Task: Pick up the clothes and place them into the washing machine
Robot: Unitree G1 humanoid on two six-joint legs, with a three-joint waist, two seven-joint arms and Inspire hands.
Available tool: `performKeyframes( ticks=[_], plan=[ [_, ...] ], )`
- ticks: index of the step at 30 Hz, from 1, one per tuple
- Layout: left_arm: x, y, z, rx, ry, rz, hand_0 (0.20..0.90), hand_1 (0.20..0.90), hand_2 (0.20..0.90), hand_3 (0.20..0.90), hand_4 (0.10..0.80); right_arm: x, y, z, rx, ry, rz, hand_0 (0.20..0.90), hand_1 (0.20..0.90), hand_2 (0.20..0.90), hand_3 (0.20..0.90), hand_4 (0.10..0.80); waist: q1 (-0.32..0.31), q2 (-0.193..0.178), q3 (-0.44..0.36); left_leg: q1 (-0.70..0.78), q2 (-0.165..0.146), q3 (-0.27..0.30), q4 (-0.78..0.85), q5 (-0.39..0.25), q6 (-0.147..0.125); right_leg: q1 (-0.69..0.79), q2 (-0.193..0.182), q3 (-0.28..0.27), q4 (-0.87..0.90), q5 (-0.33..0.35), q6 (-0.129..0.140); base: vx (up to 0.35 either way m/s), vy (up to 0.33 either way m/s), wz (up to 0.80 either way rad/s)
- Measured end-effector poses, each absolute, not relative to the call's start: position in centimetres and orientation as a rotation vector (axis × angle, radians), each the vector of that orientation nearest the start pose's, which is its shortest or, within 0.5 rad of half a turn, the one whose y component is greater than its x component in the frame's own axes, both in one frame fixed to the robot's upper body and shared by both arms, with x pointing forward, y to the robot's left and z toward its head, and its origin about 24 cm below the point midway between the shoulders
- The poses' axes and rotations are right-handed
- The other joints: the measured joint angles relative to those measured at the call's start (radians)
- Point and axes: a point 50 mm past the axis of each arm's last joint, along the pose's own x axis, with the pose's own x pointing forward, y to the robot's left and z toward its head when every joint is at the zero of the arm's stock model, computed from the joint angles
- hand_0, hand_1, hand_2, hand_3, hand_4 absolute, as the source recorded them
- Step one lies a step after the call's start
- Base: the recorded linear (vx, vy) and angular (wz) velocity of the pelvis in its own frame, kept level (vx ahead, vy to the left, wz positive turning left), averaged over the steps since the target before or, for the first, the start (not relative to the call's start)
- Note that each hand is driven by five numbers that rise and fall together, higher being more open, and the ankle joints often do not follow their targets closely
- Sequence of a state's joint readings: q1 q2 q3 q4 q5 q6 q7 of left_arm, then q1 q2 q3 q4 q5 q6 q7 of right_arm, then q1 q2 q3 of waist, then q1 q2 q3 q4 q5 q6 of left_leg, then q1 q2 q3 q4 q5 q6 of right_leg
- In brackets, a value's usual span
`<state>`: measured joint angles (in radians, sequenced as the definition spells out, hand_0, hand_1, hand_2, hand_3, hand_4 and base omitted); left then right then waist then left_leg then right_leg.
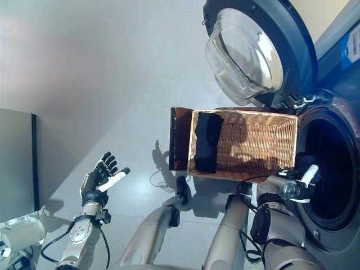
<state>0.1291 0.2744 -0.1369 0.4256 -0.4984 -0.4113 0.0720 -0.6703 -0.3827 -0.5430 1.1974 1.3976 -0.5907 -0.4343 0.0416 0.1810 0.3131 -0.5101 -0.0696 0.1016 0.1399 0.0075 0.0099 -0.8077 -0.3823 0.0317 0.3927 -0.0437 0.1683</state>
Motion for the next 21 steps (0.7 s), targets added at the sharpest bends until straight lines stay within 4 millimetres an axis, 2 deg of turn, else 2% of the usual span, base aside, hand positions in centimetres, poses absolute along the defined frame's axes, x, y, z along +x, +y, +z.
performKeyframes(
  ticks=[2,4,10,15,17,21],
  plan=[
    [19.9,21.4,-3.9,-0.188,0.161,0.182,0.900,0.900,0.900,0.900,0.800,27.7,-35.2,2.2,1.351,-0.238,-1.469,0.200,0.200,0.200,0.200,0.300,-0.004,0.021,-0.008,0.005,-0.004,0.000,-0.026,0.013,0.003,-0.001,-0.001,0.000,-0.014,0.003,0.005,0.005,0.043,0.01],
    [19.9,21.2,-4.0,-0.203,0.166,0.174,0.900,0.900,0.900,0.900,0.800,27.7,-37.1,4.4,1.374,-0.320,-1.486,0.200,0.200,0.200,0.200,0.300,0.001,0.042,-0.012,0.017,-0.015,0.001,-0.054,0.029,0.007,-0.002,-0.006,0.004,-0.016,0.009,0.010,0.023,0.034,0.03],
    [20.0,20.8,-3.8,-0.218,0.159,0.149,0.900,0.900,0.900,0.900,0.800,27.7,-40.1,8.9,1.357,-0.469,-1.475,0.200,0.200,0.200,0.200,0.300,0.005,0.056,-0.022,0.021,-0.020,0.003,-0.058,0.029,0.008,-0.004,-0.008,0.009,-0.015,0.009,0.011,0.007,0.003,0.00],
    [20.0,20.6,-3.6,-0.223,0.156,0.138,0.900,0.900,0.900,0.900,0.800,26.7,-43.0,13.6,1.328,-0.624,-1.472,0.200,0.200,0.200,0.200,0.300,0.005,0.081,-0.038,0.021,-0.021,0.004,-0.059,0.029,0.008,-0.005,-0.009,0.012,-0.012,0.008,0.011,0.000,0.000,0.00],
    [20.1,20.6,-3.6,-0.228,0.153,0.140,0.900,0.900,0.900,0.900,0.800,26.2,-43.5,14.4,1.284,-0.669,-1.481,0.200,0.200,0.200,0.200,0.300,0.006,0.087,-0.041,0.021,-0.021,0.004,-0.059,0.029,0.008,-0.006,-0.008,0.012,-0.012,0.008,0.011,0.000,0.000,0.00],
    [20.1,20.6,-3.5,-0.229,0.150,0.141,0.900,0.900,0.900,0.900,0.800,25.9,-43.5,14.3,1.302,-0.670,-1.524,0.200,0.200,0.200,0.200,0.300,0.005,0.092,-0.041,0.020,-0.022,0.005,-0.059,0.029,0.008,-0.008,-0.008,0.013,-0.013,0.008,0.011,0.000,0.000,0.00]
  ],
)
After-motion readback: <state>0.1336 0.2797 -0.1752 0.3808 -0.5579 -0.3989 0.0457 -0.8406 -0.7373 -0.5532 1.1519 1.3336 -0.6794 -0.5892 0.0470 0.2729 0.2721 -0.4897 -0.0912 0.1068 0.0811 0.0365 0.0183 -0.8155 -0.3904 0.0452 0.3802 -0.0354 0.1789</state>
